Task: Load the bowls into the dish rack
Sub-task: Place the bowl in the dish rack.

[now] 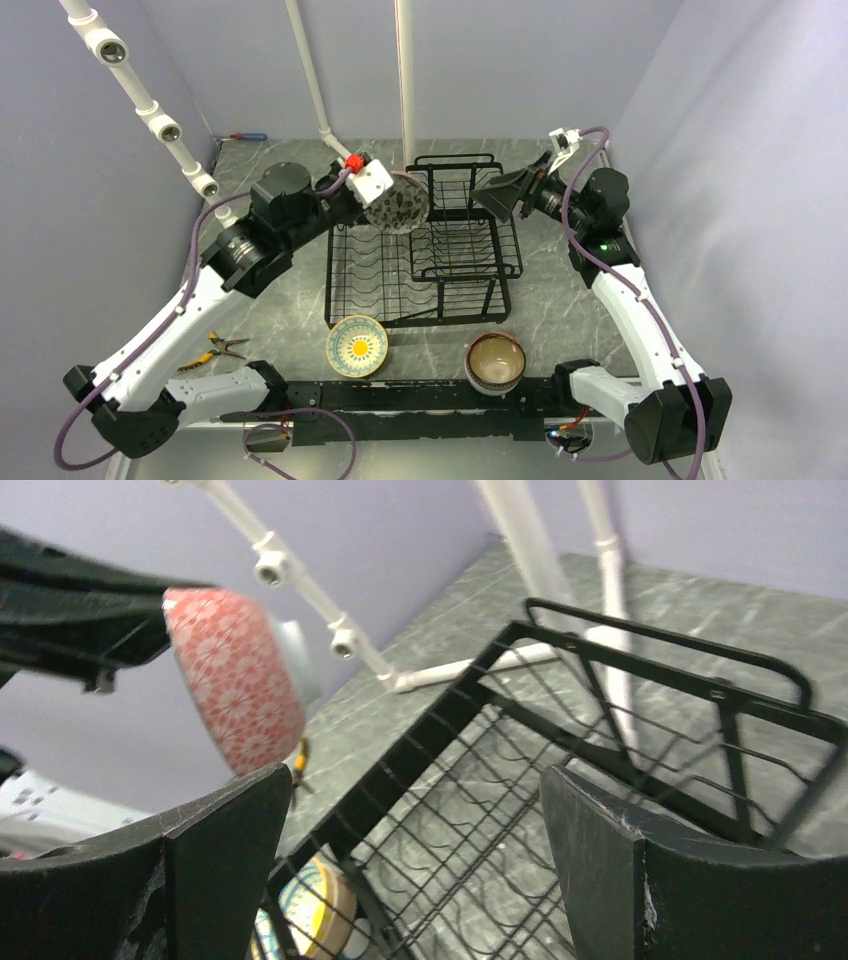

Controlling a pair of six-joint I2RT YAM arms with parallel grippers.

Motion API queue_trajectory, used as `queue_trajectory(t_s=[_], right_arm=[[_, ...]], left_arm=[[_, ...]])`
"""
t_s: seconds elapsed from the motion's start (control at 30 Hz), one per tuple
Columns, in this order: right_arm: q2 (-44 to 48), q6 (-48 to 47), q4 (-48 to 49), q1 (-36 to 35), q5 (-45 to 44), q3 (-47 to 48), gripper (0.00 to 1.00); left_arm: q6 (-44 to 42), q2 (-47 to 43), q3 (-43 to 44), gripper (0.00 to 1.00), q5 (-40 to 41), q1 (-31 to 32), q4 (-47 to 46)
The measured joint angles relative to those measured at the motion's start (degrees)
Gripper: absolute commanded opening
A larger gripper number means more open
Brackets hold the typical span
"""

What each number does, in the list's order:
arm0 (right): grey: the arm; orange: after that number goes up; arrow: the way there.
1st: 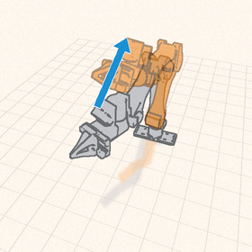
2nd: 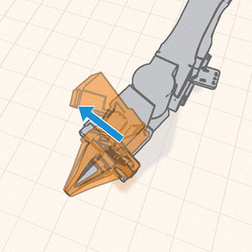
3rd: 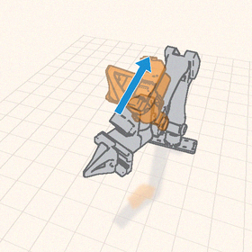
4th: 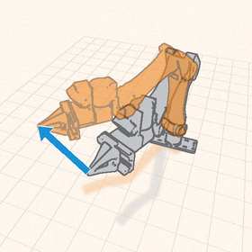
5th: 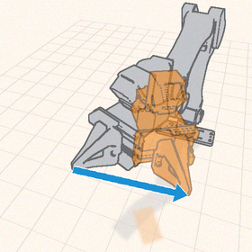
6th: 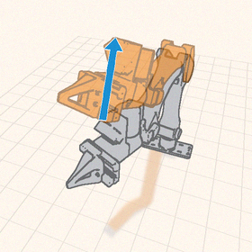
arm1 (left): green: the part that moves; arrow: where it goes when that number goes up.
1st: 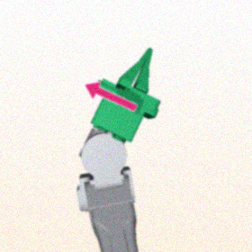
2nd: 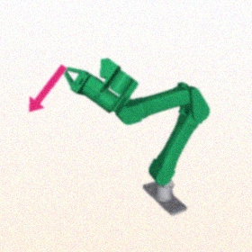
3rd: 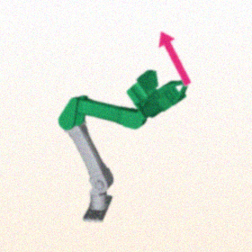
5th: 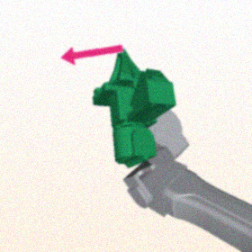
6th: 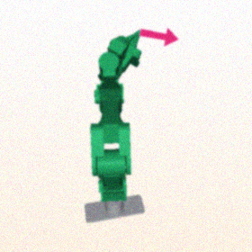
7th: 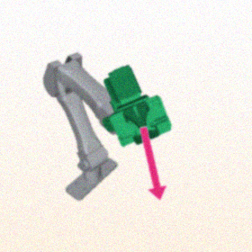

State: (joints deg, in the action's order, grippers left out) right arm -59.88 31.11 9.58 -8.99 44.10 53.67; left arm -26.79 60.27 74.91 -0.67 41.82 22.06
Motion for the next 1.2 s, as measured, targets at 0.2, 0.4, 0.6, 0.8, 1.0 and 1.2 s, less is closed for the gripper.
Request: queue_trajectory(t_s=[0.2,0.4,0.6,0.8,1.0,1.2], right_arm=[[-1.6,1.9,2.6,-3.7,3.7,1.1,1.0],[-2.4,2.0,3.8,-7.5,5.9,3.7,1.0],[-4.9,2.1,4.0,-9.8,5.6,5.0,0.99],[-8.8,1.9,1.3,-11.3,3.9,7.4,0.92],[-8.9,0.9,-0.7,-12.1,2.4,8.1,0.73],[-8.9,-1.0,-1.4,-12.2,1.4,8.4,0.33]], left_arm=[[-0.1,6.1,3.9,0.03,-3.6,0.0,-3.8],[0.0,11.2,6.6,0.03,-7.1,0.0,-4.8],[0.5,13.3,7.5,0.03,-9.9,0.6,-5.4],[0.6,13.9,8.0,0.03,-10.7,1.7,-6.4],[0.6,14.6,8.6,0.03,-10.7,2.1,-7.9],[1.1,14.8,8.6,0.03,-10.9,2.2,-8.6]])
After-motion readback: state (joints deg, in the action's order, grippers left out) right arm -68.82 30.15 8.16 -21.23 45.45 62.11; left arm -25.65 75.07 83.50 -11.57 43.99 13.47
